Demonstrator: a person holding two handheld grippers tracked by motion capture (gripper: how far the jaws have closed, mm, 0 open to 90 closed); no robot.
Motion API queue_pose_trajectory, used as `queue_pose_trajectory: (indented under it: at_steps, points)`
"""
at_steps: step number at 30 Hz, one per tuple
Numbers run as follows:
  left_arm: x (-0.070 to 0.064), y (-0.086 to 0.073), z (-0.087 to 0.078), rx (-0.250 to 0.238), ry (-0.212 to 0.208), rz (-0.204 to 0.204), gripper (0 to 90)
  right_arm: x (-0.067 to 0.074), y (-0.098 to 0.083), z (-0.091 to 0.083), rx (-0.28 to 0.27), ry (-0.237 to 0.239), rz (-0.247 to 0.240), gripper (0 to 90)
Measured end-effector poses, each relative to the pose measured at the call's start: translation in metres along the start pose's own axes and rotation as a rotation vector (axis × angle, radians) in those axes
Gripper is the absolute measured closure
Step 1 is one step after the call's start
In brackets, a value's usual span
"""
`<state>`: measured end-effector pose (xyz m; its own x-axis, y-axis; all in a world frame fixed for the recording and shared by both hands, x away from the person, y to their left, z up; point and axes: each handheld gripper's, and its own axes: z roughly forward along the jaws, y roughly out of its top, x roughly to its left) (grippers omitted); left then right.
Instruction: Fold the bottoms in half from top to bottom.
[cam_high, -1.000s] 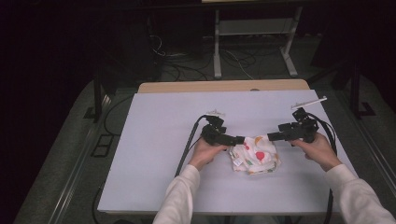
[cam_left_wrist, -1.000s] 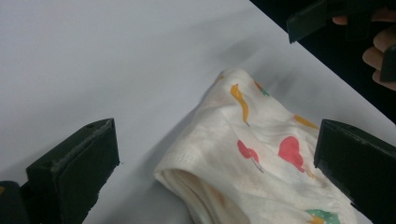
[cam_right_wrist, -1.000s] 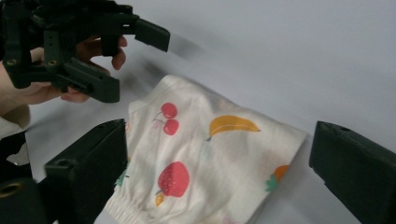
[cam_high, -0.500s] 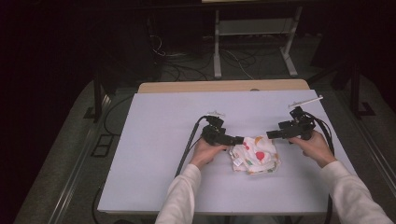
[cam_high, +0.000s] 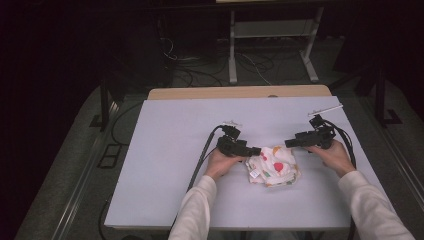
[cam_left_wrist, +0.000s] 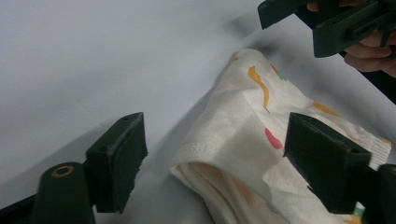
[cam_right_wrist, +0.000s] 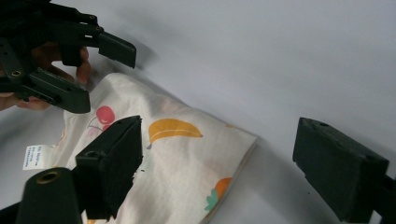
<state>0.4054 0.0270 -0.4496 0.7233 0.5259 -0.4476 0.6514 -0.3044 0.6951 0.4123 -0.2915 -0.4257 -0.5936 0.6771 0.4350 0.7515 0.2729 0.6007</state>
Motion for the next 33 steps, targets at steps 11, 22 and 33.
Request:
queue_pose_trajectory:
  at_steps: [11, 22, 33]
  points:
    - [0.001, -0.003, 0.007, 0.011, -0.039, -0.001, 40.0, -0.015, -0.004, 0.006, -0.011, 0.033, 0.026, 35.1]
    - [0.003, -0.003, 0.007, 0.010, -0.028, 0.020, 63.7, -0.020, -0.006, 0.023, 0.022, 0.039, -0.014, 54.7]
    - [0.007, -0.003, 0.008, 0.007, -0.032, 0.011, 78.8, -0.014, -0.006, 0.029, 0.054, 0.068, -0.038, 83.8]
